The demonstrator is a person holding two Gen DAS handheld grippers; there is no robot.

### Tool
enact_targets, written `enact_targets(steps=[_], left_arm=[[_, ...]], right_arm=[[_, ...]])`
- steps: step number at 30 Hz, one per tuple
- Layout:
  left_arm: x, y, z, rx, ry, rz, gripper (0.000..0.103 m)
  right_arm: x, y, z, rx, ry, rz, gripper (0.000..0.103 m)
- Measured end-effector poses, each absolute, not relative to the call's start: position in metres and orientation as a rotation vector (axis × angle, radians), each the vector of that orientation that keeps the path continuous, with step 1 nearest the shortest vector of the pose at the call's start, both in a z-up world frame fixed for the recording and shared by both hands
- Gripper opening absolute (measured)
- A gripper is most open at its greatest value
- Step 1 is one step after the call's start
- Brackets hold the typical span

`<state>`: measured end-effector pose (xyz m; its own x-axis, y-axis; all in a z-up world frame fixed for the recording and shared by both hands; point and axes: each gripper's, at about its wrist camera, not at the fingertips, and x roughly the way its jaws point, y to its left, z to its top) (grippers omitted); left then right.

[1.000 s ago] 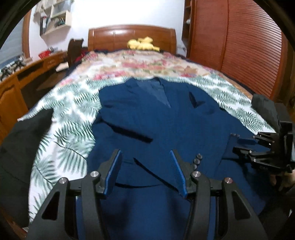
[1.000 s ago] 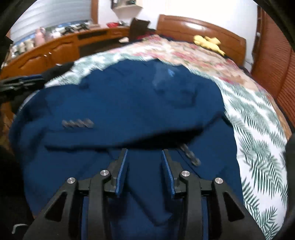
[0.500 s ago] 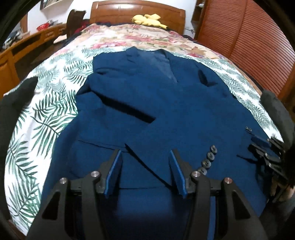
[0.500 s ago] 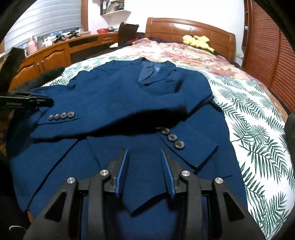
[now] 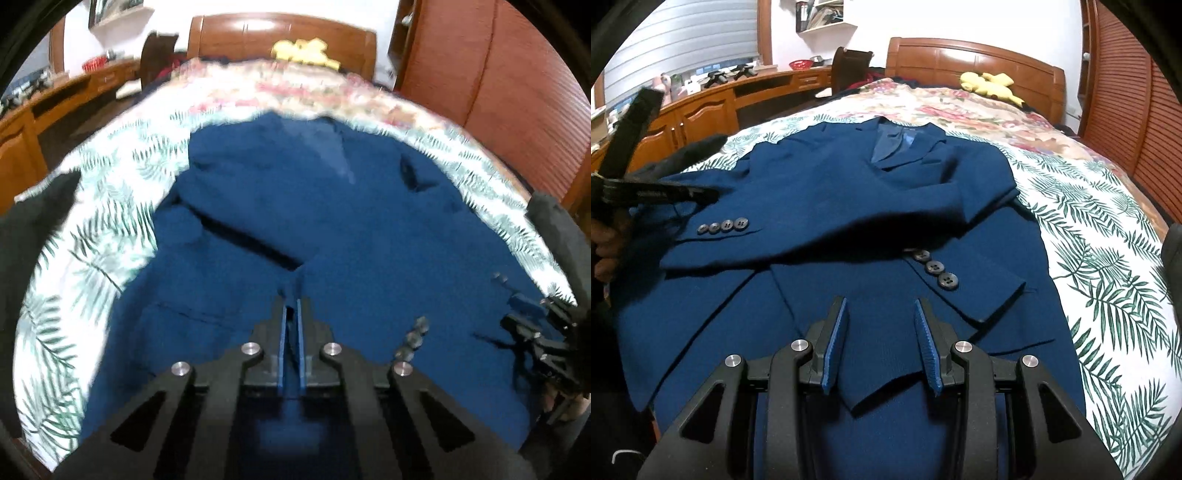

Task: Fold large clothes

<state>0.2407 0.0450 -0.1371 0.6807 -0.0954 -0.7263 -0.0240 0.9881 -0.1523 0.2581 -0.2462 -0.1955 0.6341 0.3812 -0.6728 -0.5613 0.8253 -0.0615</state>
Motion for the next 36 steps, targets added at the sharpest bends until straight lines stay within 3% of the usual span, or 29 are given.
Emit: enact_targets(steps=[11, 29, 36], left_arm=[[0.196, 0.054, -0.066, -0.106, 0.667, -0.020, 0.001], [0.173, 0.061, -0.096, -0.042, 0.741, -0.012, 0.006], [0.144, 0.098, -0.116, -0.047, 0.789, 0.047, 0.009]], right_arm=[[0.261, -0.243, -0.195, -0.290, 0.697, 0.543, 0.037], [0.264, -0.243, -0.195, -0.273, 0.712, 0.547, 0.037], [0.265, -0.244, -0.196, -0.280, 0.709, 0.542, 0.038]])
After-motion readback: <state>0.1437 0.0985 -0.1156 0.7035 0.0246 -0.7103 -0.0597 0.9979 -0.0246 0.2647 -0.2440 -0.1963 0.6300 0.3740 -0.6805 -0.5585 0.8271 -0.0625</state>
